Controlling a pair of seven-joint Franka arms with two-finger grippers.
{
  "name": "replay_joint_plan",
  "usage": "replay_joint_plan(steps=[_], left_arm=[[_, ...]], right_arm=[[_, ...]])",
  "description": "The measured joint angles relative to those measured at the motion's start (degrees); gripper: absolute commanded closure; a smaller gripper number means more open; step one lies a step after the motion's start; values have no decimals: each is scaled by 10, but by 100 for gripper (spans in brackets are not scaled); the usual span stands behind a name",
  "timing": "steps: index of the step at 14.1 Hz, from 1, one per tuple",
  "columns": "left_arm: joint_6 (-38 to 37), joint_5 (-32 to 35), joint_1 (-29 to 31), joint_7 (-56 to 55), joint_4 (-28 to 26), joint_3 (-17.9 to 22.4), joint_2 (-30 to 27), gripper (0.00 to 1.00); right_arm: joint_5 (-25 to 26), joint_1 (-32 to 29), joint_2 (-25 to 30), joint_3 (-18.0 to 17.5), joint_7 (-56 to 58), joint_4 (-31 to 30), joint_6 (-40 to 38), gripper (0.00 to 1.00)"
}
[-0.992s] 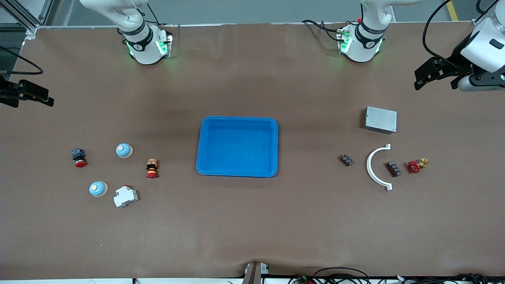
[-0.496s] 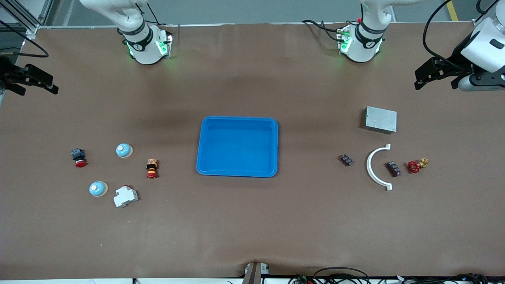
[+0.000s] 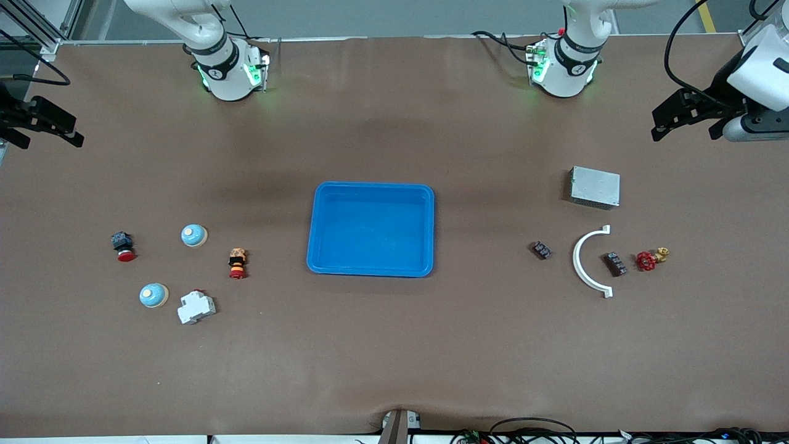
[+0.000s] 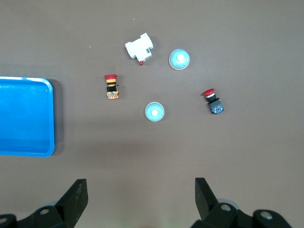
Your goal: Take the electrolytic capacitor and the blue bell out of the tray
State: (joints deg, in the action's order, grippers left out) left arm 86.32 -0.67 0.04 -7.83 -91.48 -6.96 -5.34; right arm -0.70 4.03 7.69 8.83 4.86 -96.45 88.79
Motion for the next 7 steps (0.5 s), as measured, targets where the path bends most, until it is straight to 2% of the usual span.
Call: replay_joint_plan(steps=[7], left_arm=[[0, 0, 0, 0, 20, 1, 8, 0]], right_arm=[[0, 0, 0, -1, -1, 2, 1, 0]])
